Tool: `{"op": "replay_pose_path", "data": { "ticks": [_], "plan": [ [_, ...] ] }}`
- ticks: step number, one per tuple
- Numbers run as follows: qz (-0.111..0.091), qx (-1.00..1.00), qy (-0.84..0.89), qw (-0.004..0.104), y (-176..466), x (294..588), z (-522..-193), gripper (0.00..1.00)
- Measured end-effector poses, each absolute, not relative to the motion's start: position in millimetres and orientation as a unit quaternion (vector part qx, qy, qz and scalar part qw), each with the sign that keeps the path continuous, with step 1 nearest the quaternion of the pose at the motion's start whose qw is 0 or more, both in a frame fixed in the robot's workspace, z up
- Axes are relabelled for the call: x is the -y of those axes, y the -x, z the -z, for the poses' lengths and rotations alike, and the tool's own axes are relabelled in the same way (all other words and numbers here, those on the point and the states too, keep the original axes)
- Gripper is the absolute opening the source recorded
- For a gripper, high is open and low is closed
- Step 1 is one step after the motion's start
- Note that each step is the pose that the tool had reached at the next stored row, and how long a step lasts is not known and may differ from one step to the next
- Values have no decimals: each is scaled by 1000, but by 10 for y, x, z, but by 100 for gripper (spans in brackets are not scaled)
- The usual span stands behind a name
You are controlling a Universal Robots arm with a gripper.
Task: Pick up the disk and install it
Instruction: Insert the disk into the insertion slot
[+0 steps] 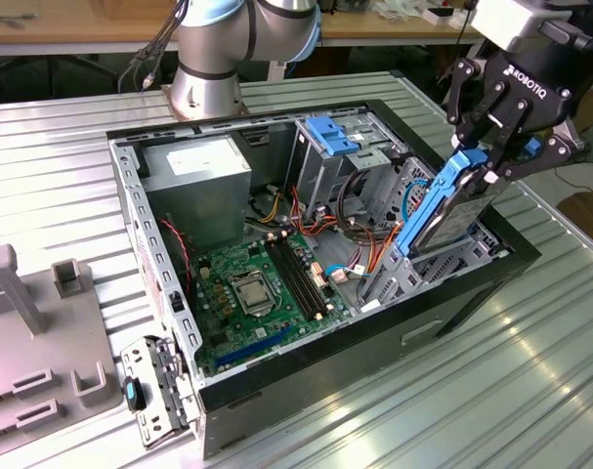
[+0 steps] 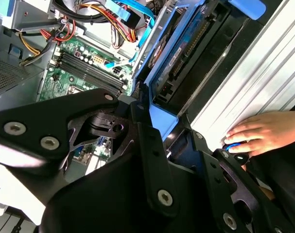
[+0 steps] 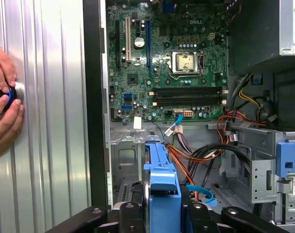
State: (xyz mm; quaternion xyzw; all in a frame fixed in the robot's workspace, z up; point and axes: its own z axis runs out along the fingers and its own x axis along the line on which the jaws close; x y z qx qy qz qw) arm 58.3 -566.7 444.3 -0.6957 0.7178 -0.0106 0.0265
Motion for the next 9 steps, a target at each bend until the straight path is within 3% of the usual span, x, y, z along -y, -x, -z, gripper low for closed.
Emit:
{"op": "replay_pose_path", "data": {
  "ticks": [9],
  "plan": [
    [5,-718,695,35,-583,5666,-4445,37]
  ]
}}
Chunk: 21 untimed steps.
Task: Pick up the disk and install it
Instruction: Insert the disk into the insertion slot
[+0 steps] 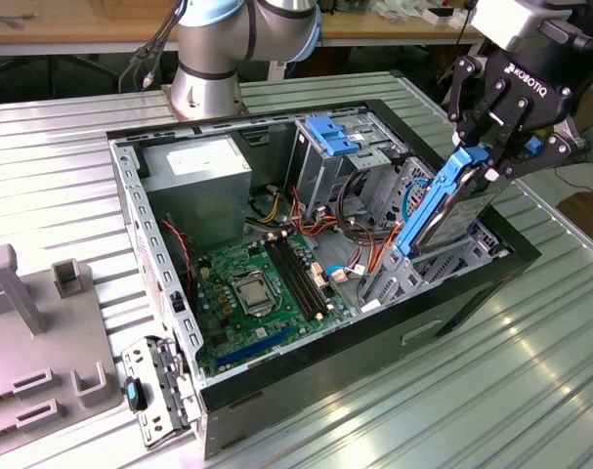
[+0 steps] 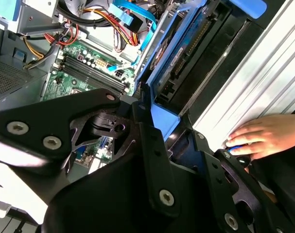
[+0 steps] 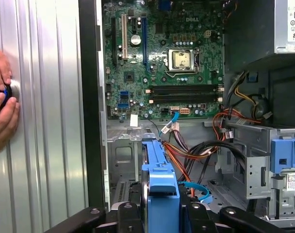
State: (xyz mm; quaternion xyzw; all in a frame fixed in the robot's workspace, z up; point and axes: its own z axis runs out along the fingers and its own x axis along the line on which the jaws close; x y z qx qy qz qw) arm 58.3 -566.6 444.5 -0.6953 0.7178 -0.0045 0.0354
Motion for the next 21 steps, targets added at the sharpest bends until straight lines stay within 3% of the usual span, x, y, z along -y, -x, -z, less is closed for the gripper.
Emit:
{"op": "replay_pose_path", "data": {
  "ticks": [21],
  "plan": [
    [7,-718,695,33,-583,5667,-4324,37]
  ]
}}
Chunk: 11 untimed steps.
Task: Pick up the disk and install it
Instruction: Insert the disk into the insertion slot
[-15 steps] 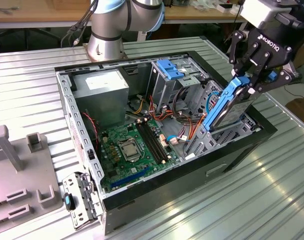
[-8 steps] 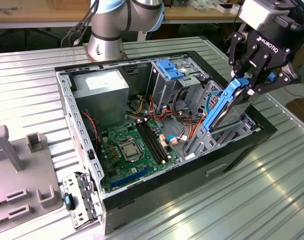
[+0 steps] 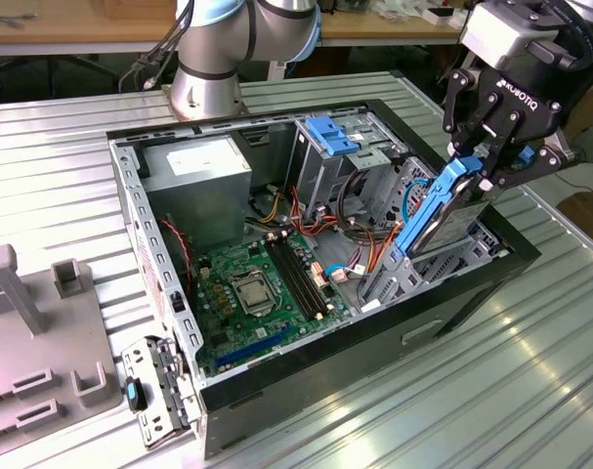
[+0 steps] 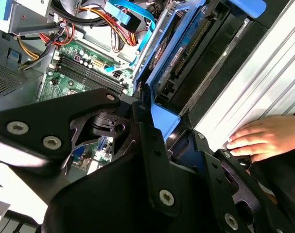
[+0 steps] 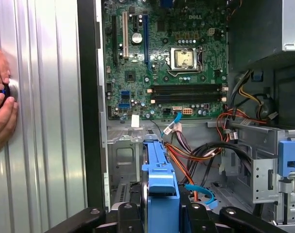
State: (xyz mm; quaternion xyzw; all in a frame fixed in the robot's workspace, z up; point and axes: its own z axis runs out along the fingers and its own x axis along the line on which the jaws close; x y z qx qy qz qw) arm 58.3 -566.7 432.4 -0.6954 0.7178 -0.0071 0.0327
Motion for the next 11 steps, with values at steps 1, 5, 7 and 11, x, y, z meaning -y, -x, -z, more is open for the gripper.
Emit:
{"op": "replay_pose_path", "data": {
  "ticks": [1,5,7,11],
  "plan": [
    [7,-718,695,33,-583,5667,-4318,37],
    [7,-718,695,33,-583,5667,-4286,37],
    [7,-718,695,33,-583,5667,-4272,37],
    [7,-718,695,33,-583,5667,-4244,37]
  ]
}}
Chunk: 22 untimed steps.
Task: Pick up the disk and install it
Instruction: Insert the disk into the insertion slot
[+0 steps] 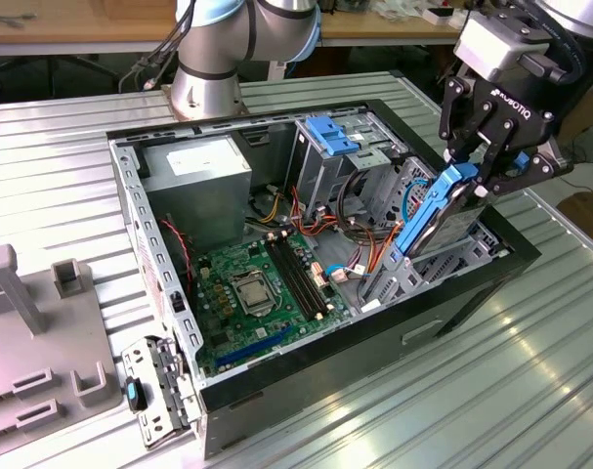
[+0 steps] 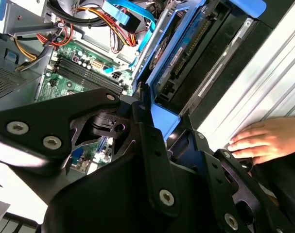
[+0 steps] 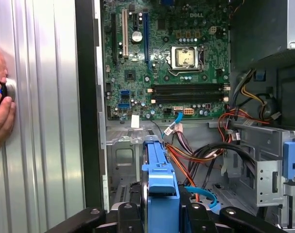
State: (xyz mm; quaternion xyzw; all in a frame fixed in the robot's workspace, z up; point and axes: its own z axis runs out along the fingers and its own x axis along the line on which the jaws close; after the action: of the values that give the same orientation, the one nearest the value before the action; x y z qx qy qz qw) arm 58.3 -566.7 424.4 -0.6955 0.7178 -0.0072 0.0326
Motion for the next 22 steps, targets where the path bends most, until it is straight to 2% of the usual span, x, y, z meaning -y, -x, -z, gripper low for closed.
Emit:
{"op": "replay_pose_path", "data": {
  "ticks": [22],
  "plan": [
    [7,-718,695,32,-583,5667,-4063,37]
  ]
}}
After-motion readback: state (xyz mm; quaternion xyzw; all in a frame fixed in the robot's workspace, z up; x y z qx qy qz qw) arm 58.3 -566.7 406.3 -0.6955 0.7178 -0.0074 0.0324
